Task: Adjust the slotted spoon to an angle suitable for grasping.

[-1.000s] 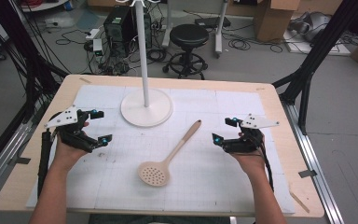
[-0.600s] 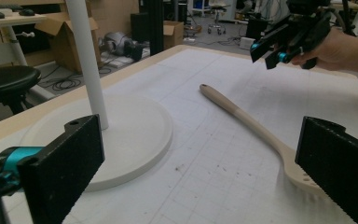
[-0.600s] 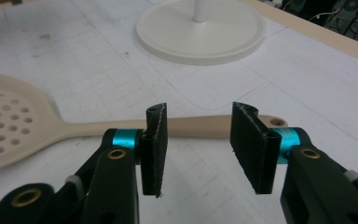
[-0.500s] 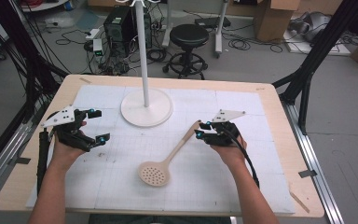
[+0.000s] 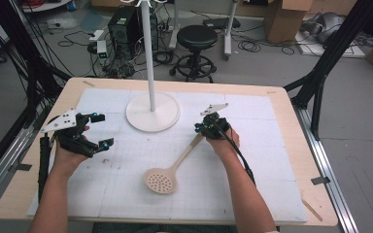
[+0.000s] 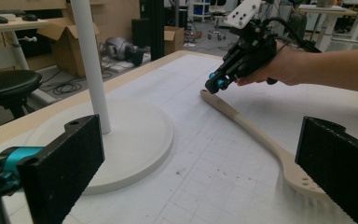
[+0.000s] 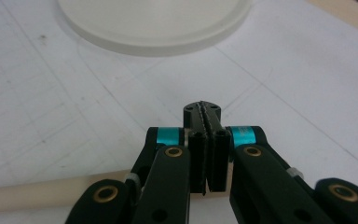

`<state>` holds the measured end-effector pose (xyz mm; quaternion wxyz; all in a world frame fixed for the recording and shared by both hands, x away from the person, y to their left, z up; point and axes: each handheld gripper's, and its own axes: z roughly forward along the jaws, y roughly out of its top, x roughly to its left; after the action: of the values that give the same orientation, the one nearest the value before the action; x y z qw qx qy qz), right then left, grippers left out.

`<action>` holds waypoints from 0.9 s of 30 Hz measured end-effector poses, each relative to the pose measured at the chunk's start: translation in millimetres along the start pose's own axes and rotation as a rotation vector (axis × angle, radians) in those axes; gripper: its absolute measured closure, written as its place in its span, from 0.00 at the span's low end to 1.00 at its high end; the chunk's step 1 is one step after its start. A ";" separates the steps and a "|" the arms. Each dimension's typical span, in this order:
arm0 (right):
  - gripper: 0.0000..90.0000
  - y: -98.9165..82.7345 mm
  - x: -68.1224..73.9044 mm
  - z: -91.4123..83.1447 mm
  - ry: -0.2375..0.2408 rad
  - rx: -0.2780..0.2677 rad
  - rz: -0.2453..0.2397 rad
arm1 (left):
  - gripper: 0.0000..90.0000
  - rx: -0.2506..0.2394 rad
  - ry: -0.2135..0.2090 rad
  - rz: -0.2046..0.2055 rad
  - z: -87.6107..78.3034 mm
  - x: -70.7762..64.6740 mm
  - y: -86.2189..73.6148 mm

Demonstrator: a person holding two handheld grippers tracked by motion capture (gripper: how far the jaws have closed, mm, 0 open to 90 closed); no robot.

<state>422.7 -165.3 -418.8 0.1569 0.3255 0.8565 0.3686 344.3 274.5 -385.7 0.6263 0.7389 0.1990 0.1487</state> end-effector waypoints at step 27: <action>0.99 -43.8 -3.8 -32.1 -0.003 0.053 0.082 | 0.02 -0.007 0.002 0.003 -1.8 0.0 0.9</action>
<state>389.9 -207.5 -429.0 0.1343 0.3648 0.8518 0.3511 343.5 275.9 -384.5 0.6285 0.7368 0.1981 0.1513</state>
